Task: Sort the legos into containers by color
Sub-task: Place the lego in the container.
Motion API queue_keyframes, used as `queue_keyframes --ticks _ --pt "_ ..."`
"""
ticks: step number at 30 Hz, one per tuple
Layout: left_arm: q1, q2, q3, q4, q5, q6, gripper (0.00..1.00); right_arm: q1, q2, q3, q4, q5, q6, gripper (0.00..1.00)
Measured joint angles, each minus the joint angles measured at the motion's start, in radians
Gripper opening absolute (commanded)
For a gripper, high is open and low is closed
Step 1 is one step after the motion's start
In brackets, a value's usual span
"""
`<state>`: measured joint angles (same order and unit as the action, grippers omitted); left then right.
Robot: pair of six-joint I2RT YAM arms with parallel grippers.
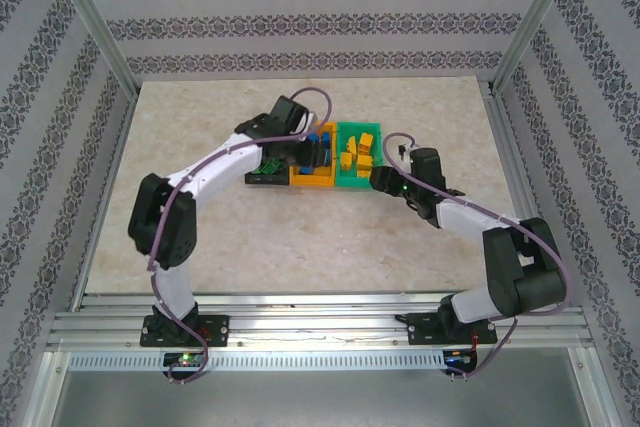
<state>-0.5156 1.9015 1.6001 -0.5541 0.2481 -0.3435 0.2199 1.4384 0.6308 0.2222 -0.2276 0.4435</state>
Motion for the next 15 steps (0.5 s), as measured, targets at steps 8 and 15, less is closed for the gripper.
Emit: queue_keyframes --ticks 8,15 --pt "-0.039 0.302 0.476 -0.177 -0.043 0.086 0.00 -0.048 -0.016 -0.033 0.039 -0.022 0.046 0.65" --pt "-0.086 0.595 0.974 -0.359 -0.070 0.129 0.61 -0.048 -0.016 -0.036 0.061 -0.032 0.060 0.66"
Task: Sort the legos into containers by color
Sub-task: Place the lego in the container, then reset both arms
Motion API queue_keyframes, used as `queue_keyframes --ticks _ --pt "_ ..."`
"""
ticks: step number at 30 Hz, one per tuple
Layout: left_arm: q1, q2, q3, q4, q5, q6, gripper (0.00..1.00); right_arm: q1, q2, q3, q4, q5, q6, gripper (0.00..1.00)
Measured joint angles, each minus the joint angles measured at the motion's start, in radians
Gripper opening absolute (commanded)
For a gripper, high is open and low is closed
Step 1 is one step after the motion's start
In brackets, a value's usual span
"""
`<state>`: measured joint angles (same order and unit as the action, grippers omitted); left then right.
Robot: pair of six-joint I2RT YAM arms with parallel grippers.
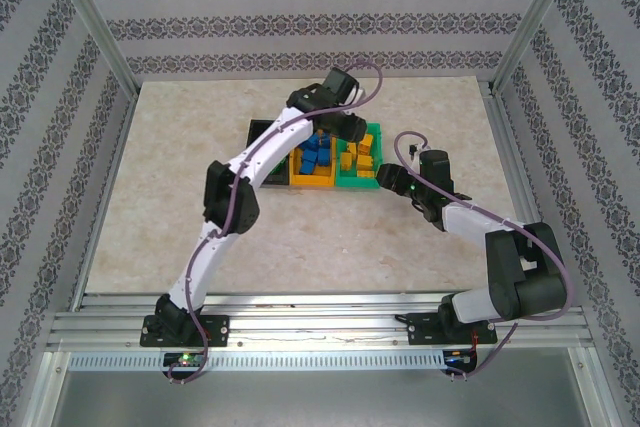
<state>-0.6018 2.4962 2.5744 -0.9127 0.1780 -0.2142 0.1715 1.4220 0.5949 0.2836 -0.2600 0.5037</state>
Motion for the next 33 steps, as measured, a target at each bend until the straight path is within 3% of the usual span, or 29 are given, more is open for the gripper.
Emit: queue_keyframes --ticks 5,10,13,17,20,24,31,33 --pt "-0.015 0.058 0.076 -0.091 -0.019 0.007 0.78 -0.012 0.000 -0.009 0.010 -0.012 0.014 0.66" --pt "-0.018 0.041 0.032 -0.113 -0.022 0.013 0.80 -0.013 0.000 -0.013 0.014 -0.019 0.019 0.66" --pt "-0.019 -0.019 -0.087 -0.107 -0.022 0.017 0.80 -0.013 0.000 -0.013 0.016 -0.019 0.019 0.66" --pt "-0.020 -0.210 -0.411 0.006 -0.024 0.016 0.80 -0.013 -0.002 -0.013 0.018 -0.019 0.018 0.66" --pt "-0.021 -0.423 -0.732 0.185 -0.050 0.016 0.88 -0.013 -0.014 -0.021 0.017 -0.018 0.018 0.66" --pt "-0.013 -0.713 -1.104 0.413 -0.116 0.009 0.88 -0.029 -0.049 -0.026 0.006 -0.006 0.008 0.66" --pt "0.097 -0.985 -1.485 0.601 -0.200 -0.002 0.88 -0.099 -0.161 -0.068 -0.002 0.038 -0.022 0.68" --pt "0.159 -1.041 -1.576 0.614 -0.216 -0.007 0.95 -0.119 -0.188 -0.074 -0.008 0.047 -0.036 0.69"
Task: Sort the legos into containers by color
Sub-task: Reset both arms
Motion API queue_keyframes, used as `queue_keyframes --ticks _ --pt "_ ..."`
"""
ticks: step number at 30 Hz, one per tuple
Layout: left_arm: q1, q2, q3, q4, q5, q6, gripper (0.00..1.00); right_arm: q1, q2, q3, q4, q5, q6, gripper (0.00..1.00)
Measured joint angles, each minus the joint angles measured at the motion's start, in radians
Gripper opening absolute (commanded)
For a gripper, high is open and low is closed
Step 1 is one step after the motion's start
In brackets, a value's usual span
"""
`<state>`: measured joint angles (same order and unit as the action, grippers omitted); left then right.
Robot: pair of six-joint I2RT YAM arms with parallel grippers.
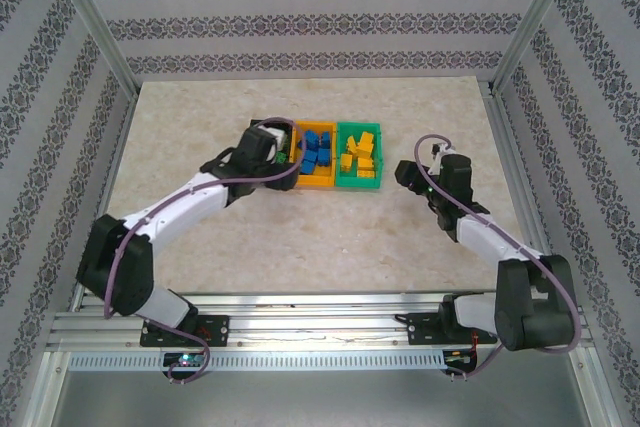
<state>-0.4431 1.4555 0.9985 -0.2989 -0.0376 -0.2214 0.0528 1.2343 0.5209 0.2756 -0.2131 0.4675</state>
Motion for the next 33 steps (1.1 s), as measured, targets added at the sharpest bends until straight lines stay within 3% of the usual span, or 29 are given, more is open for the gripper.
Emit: queue_keyframes --ticks 2,6,12,16,22,29,33 --pt "0.056 -0.055 -0.075 0.011 -0.013 -0.008 1.00 -0.020 -0.022 -0.003 -0.008 0.013 -0.007 0.70" --pt "0.171 -0.193 -0.212 0.050 -0.040 -0.030 1.00 -0.065 -0.087 -0.016 -0.025 0.052 -0.027 0.76" --pt "0.267 -0.334 -0.351 0.179 -0.077 -0.044 1.00 -0.082 -0.220 -0.072 -0.022 0.211 -0.069 0.96" --pt "0.280 -0.366 -0.431 0.263 -0.124 -0.045 1.00 -0.082 -0.309 -0.138 -0.013 0.376 -0.056 0.98" --pt "0.288 -0.437 -0.592 0.445 -0.287 -0.058 1.00 -0.084 -0.430 -0.280 0.071 0.574 -0.085 0.98" --pt "0.297 -0.434 -0.656 0.638 -0.357 0.006 1.00 -0.084 -0.441 -0.395 0.203 0.564 -0.286 0.98" --pt "0.301 -0.349 -0.722 0.824 -0.357 0.058 1.00 -0.084 -0.424 -0.399 0.268 0.535 -0.351 0.98"
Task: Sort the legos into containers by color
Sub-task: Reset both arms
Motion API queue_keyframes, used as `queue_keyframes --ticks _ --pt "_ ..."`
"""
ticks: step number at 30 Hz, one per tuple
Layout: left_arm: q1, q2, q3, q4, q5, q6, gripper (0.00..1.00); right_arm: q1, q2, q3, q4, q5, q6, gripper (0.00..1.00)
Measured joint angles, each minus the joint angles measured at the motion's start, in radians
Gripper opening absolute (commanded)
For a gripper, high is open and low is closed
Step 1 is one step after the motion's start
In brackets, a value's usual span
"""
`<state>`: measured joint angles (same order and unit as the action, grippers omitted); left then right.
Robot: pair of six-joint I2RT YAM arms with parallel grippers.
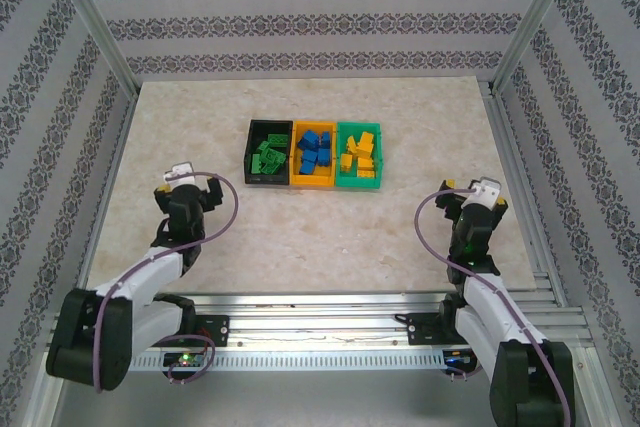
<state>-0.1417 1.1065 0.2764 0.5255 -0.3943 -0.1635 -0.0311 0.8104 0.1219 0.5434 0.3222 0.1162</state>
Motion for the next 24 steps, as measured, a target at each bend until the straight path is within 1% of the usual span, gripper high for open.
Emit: queue_keyframes --ticks 4,11,15,20,24 --pt "0.000 0.141 -0.047 0.147 -0.005 0.039 1.00 0.000 0.041 0.000 0.039 -0.044 -0.027 0.98" --pt "0.000 0.294 -0.040 0.386 -0.012 0.119 1.00 0.000 0.188 0.038 0.060 -0.080 -0.030 0.98" --pt "0.000 0.407 -0.039 0.538 -0.025 0.147 1.00 0.000 0.256 0.045 0.111 -0.089 -0.031 0.98" --pt "0.002 0.417 -0.041 0.593 -0.002 0.172 1.00 0.000 0.327 0.051 0.172 -0.129 -0.039 0.98" --pt "0.006 0.427 -0.024 0.597 0.054 0.192 1.00 0.000 0.393 0.079 0.220 -0.154 -0.042 0.99"
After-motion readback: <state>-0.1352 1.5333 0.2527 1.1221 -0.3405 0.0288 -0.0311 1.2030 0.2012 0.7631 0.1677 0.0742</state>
